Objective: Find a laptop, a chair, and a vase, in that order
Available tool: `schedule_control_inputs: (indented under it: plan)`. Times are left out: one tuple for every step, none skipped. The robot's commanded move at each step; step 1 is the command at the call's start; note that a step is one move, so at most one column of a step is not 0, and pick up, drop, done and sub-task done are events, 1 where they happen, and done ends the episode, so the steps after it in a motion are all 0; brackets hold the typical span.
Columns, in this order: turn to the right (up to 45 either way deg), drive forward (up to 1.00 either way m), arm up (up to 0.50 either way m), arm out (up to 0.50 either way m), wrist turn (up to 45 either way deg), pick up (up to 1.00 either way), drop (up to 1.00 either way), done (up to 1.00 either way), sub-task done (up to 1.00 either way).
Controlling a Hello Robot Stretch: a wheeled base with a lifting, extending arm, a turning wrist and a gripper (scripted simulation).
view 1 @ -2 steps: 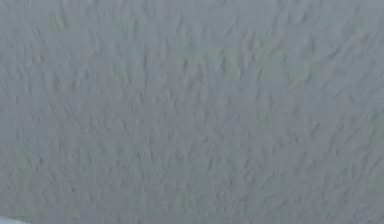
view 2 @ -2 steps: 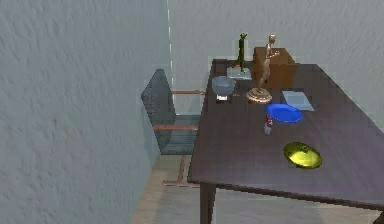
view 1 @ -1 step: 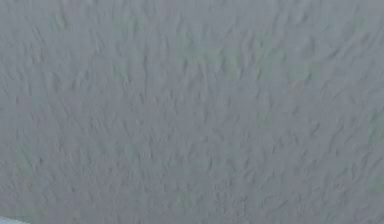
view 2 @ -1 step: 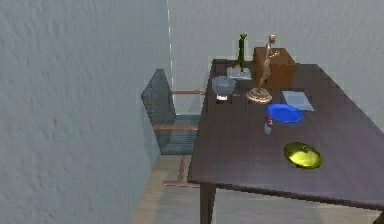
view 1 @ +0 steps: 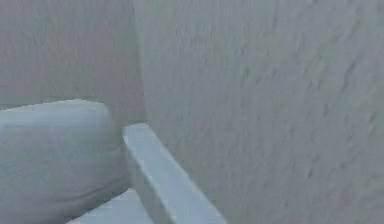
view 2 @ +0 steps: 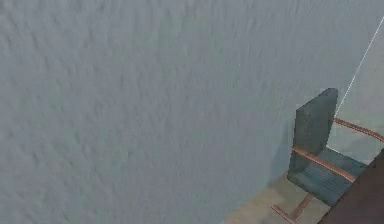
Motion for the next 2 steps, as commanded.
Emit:
schedule_control_inputs:
  plan:
    - [45.0, 0.0, 0.0, 0.0, 0.0, 0.0, 0.0, 0.0, 0.0]
    - [33.0, 0.0, 0.0, 0.0, 0.0, 0.0, 0.0, 0.0, 0.0]
